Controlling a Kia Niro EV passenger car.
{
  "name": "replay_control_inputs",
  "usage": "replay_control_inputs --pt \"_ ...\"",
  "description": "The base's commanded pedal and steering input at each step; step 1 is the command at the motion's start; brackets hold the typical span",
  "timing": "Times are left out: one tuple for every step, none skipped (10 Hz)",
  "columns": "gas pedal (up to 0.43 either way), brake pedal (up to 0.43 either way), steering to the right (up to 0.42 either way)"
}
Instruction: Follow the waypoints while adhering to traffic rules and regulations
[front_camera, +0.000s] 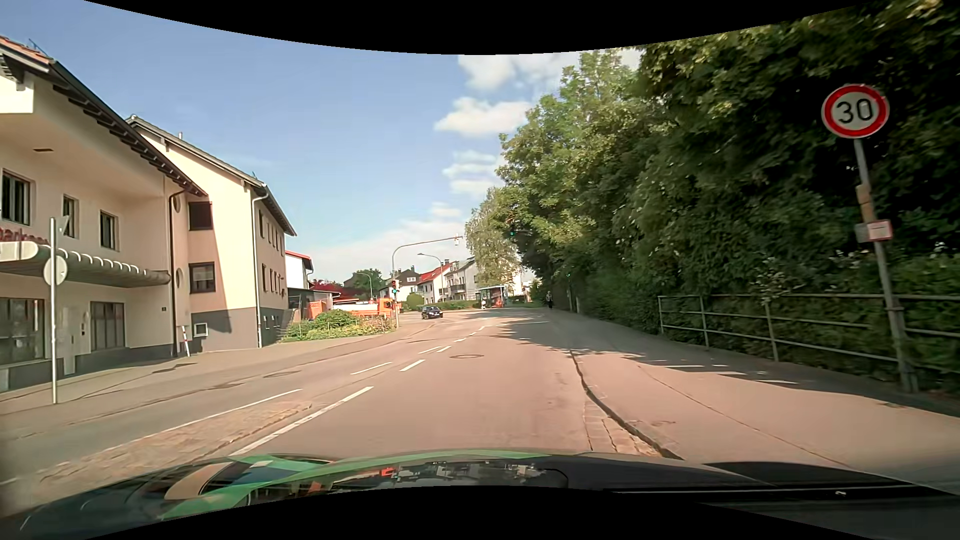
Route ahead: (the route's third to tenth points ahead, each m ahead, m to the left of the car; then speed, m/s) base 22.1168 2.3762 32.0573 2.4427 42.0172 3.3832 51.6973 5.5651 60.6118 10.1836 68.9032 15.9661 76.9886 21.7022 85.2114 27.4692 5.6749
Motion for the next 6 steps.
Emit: replay_control_inputs --pt "0.209 0.0 -0.089" --pt "0.209 0.0 -0.061" --pt "0.209 0.0 -0.031" --pt "0.22 0.0 -0.005" --pt "0.228 0.0 0.01" --pt "0.24 0.0 0.017"
